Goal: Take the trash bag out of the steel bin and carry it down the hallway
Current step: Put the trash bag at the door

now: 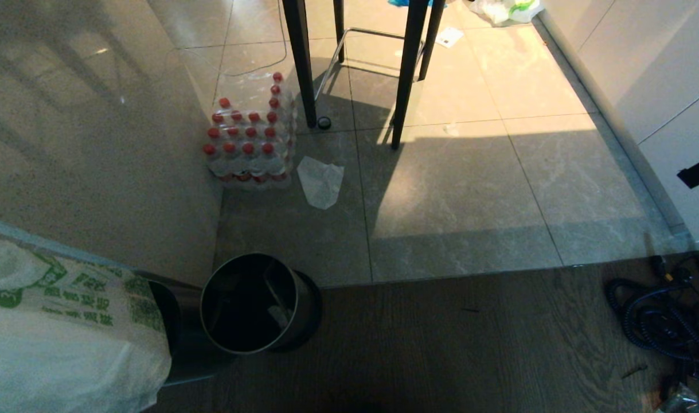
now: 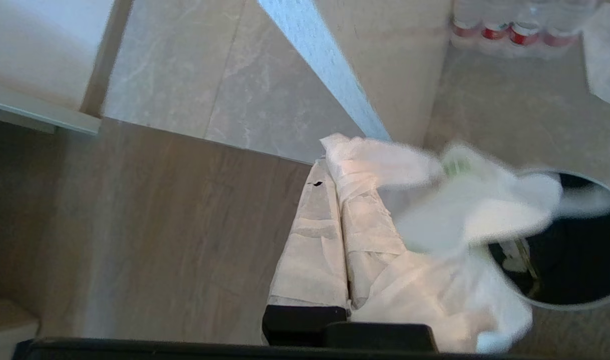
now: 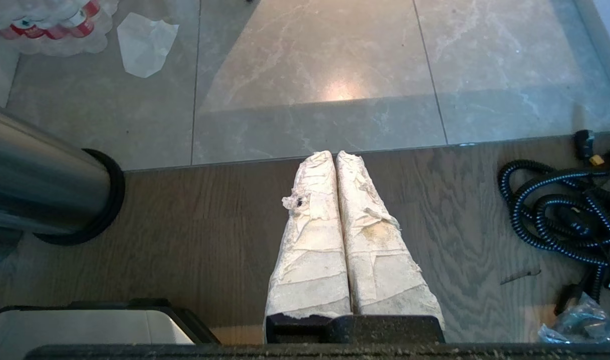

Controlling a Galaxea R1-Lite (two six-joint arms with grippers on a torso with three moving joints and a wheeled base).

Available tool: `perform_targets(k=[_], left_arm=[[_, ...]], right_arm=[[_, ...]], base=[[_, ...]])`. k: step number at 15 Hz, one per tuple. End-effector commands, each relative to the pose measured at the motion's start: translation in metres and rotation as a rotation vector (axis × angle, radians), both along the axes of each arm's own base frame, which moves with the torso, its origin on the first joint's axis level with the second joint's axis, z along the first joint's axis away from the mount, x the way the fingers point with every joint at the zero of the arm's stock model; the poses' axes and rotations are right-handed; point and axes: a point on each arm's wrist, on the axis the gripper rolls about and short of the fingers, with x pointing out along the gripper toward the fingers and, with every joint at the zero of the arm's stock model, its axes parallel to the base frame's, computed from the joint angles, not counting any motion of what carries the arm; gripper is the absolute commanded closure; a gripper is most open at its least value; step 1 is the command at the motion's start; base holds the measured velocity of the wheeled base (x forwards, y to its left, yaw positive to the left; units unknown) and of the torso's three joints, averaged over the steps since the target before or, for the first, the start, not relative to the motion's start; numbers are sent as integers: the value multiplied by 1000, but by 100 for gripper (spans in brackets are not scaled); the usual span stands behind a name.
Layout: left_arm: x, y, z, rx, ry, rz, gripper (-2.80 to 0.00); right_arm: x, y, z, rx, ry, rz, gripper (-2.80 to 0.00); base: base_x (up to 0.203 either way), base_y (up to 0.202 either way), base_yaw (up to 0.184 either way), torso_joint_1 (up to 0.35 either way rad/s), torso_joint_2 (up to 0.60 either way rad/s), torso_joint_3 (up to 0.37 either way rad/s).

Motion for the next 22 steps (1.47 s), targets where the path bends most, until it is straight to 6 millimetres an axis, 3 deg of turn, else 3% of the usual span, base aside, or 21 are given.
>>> perform_targets(k=[1, 4, 6, 9, 12, 15, 17, 20, 22], left_arm=[[-10, 3, -7, -7, -16, 3, 0], [-23, 6, -6, -25, -64, 43, 0], [-33, 7, -17, -38, -74, 57, 0], [-57, 5, -65, -53, -48, 56, 0], [-66, -2, -122, -83, 13, -19, 0], [-76, -5, -165, -72, -10, -101, 0], [-66, -6, -192, -64, -36, -162, 0], [-41, -10, -208, -56, -234, -382, 0], [-37, -13, -211, -51, -283, -501, 0]], right_arm=[[3, 0, -10, 0, 35, 1, 0], [3, 0, -10, -1, 35, 1, 0], [3, 0, -10, 0, 35, 1, 0], [3, 0, -10, -1, 35, 1, 0], [3, 0, -10, 0, 35, 1, 0], [3, 0, -10, -1, 35, 1, 0], [3, 0, -10, 0, 35, 1, 0], [3, 0, -10, -1, 35, 1, 0], [3, 0, -10, 0, 35, 1, 0]], base=[[0, 0, 0, 0, 0, 0], [0, 0, 0, 0, 0, 0], [0, 0, 0, 0, 0, 0], [0, 0, 0, 0, 0, 0], [0, 0, 0, 0, 0, 0], [0, 0, 0, 0, 0, 0], [0, 0, 0, 0, 0, 0], [0, 0, 0, 0, 0, 0], [0, 0, 0, 0, 0, 0]])
